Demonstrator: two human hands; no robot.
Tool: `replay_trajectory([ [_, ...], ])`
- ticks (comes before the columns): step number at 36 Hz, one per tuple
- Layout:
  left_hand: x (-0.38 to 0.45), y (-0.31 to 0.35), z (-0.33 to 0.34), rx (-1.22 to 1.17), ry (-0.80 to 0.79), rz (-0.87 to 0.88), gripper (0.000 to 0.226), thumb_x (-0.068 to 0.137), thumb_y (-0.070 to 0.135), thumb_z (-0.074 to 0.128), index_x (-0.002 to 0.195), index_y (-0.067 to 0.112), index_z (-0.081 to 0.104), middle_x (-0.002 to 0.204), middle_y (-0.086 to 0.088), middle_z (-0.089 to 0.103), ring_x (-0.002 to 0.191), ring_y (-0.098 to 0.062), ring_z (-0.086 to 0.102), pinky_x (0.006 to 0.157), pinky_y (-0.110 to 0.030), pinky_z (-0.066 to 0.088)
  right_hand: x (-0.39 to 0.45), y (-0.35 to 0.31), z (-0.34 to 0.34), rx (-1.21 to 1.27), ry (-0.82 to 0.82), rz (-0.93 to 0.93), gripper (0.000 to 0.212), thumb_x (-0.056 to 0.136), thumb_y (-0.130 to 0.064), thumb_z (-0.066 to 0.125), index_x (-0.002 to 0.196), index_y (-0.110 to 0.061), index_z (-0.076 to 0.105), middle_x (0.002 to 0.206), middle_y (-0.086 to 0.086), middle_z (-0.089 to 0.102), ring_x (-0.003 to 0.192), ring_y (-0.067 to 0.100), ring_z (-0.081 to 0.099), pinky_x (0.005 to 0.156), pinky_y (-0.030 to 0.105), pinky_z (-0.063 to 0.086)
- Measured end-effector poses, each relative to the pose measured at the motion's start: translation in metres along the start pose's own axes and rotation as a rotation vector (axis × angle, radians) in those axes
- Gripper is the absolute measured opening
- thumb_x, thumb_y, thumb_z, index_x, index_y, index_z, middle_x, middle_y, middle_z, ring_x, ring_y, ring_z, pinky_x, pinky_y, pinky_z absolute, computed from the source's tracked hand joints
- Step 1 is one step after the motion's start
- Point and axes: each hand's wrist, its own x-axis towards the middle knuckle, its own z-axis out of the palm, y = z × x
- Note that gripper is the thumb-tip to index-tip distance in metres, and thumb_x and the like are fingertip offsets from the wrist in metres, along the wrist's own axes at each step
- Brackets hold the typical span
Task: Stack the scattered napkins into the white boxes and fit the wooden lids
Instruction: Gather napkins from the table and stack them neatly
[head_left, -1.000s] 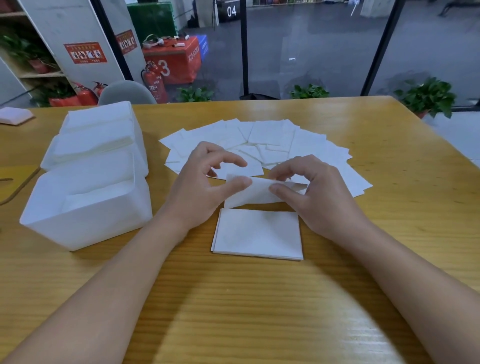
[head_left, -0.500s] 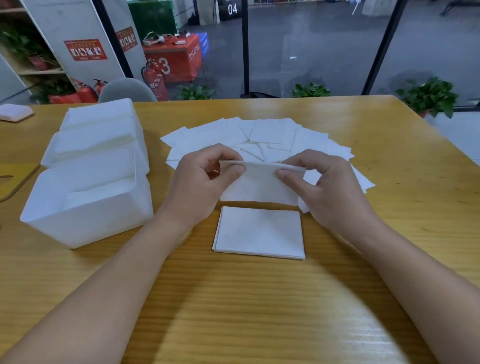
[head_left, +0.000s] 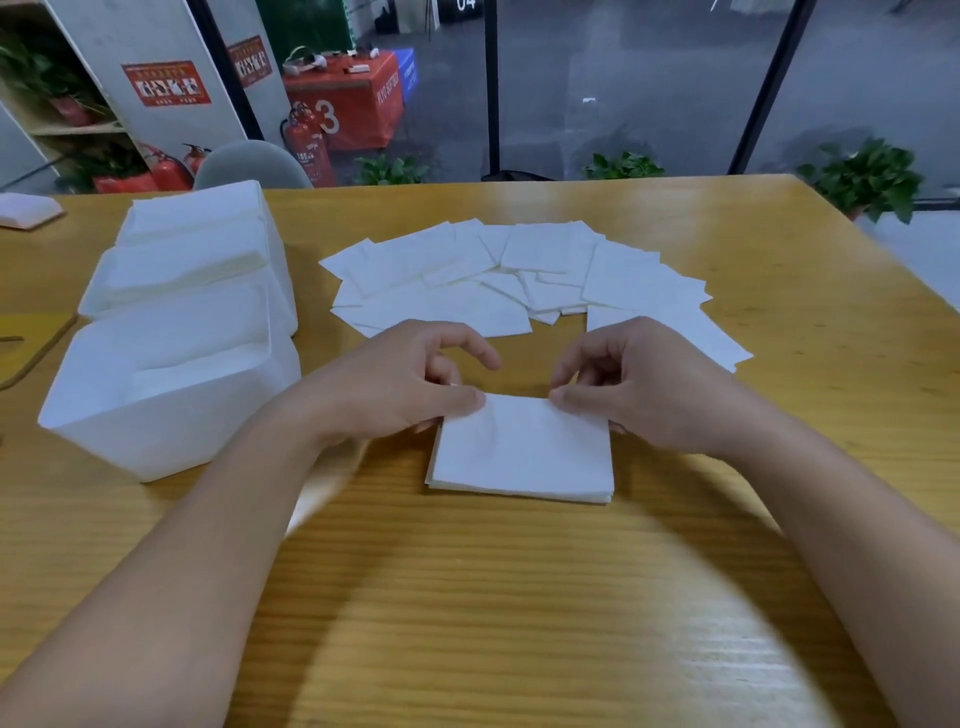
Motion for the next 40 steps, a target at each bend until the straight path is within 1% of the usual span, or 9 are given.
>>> replay_trajectory([
  [4, 0.003, -0.005, 0.002, 0.056, 0.013, -0.022, 0.024, 0.1, 0.027, 0.077, 0.12, 0.038, 0.071, 0.07, -0.001, 0.062, 0.062, -0.013, 0.054, 0.07, -0.03, 0.044, 0.0, 0.003, 0.005, -0.127, 0.023, -0.026, 0.01, 0.091, -0.031, 0.086, 0.087, -0.03, 0.077, 0.073, -0.009, 0.071, 0.059, 0.002, 0.055, 0.054, 0.017, 0.042],
  [8, 0.005, -0.009, 0.001, 0.135, 0.021, -0.023, 0.023, 0.097, 0.034, 0.081, 0.117, 0.039, 0.072, 0.073, -0.009, 0.063, 0.061, -0.01, 0.052, 0.075, -0.033, 0.048, 0.0, 0.004, 0.004, -0.168, 0.064, -0.047, 0.01, 0.09, -0.035, 0.086, 0.085, -0.032, 0.077, 0.076, -0.009, 0.07, 0.06, 0.002, 0.055, 0.056, 0.019, 0.043],
  [12, 0.005, -0.009, -0.001, 0.175, 0.09, -0.008, 0.025, 0.088, 0.047, 0.088, 0.108, 0.038, 0.076, 0.067, 0.006, 0.057, 0.058, -0.005, 0.049, 0.067, -0.03, 0.043, 0.004, 0.009, -0.004, -0.25, 0.152, -0.027, 0.008, 0.095, -0.031, 0.08, 0.088, -0.033, 0.076, 0.074, -0.018, 0.07, 0.058, 0.004, 0.057, 0.053, 0.021, 0.044],
  [17, 0.006, -0.012, 0.001, 0.197, 0.103, 0.004, 0.028, 0.082, 0.05, 0.092, 0.098, 0.033, 0.076, 0.072, 0.01, 0.058, 0.062, -0.006, 0.048, 0.065, -0.032, 0.043, 0.007, 0.017, -0.01, -0.452, 0.186, 0.038, 0.009, 0.09, -0.031, 0.081, 0.09, -0.032, 0.072, 0.082, -0.012, 0.07, 0.068, 0.003, 0.06, 0.059, 0.025, 0.041],
  [25, 0.012, -0.011, 0.017, 0.207, 0.056, 0.04, 0.013, 0.091, 0.044, 0.085, 0.094, 0.037, 0.074, 0.088, 0.005, 0.068, 0.066, -0.003, 0.048, 0.064, -0.028, 0.044, 0.01, 0.021, 0.0, -0.447, 0.238, 0.009, 0.016, 0.095, -0.024, 0.073, 0.08, -0.032, 0.07, 0.075, -0.015, 0.069, 0.076, 0.004, 0.062, 0.066, 0.031, 0.052],
  [30, 0.012, -0.01, 0.023, 0.201, 0.093, 0.06, 0.012, 0.092, 0.042, 0.084, 0.095, 0.036, 0.074, 0.085, 0.006, 0.067, 0.067, -0.003, 0.048, 0.066, -0.029, 0.044, 0.01, 0.018, 0.001, -0.378, 0.245, -0.011, 0.019, 0.096, -0.022, 0.071, 0.079, -0.03, 0.07, 0.072, -0.014, 0.069, 0.07, 0.005, 0.061, 0.061, 0.025, 0.047],
  [34, 0.014, -0.004, 0.035, 0.104, 0.212, 0.126, 0.017, 0.103, 0.041, 0.072, 0.12, 0.041, 0.07, 0.094, 0.012, 0.076, 0.076, -0.008, 0.063, 0.074, -0.028, 0.052, 0.006, 0.005, 0.005, -0.065, 0.31, -0.085, 0.017, 0.098, -0.024, 0.073, 0.082, -0.025, 0.071, 0.068, -0.014, 0.065, 0.06, 0.007, 0.051, 0.056, 0.018, 0.041],
  [37, 0.014, 0.006, 0.042, -0.099, 0.202, 0.173, 0.034, 0.114, 0.037, 0.053, 0.148, 0.041, 0.058, 0.112, 0.009, 0.08, 0.104, -0.009, 0.074, 0.09, -0.026, 0.057, 0.002, -0.007, 0.012, 0.097, 0.299, -0.211, 0.015, 0.102, -0.02, 0.072, 0.087, -0.021, 0.071, 0.075, -0.008, 0.065, 0.068, 0.022, 0.054, 0.061, 0.025, 0.044],
  [40, 0.013, 0.013, 0.045, -0.312, 0.243, 0.186, 0.035, 0.117, 0.031, 0.047, 0.146, 0.026, 0.065, 0.113, -0.005, 0.08, 0.109, -0.021, 0.077, 0.098, -0.039, 0.062, -0.002, -0.012, 0.021, 0.122, 0.226, -0.305, 0.014, 0.103, -0.015, 0.072, 0.09, -0.018, 0.073, 0.085, -0.007, 0.071, 0.079, 0.021, 0.061, 0.072, 0.028, 0.05],
])
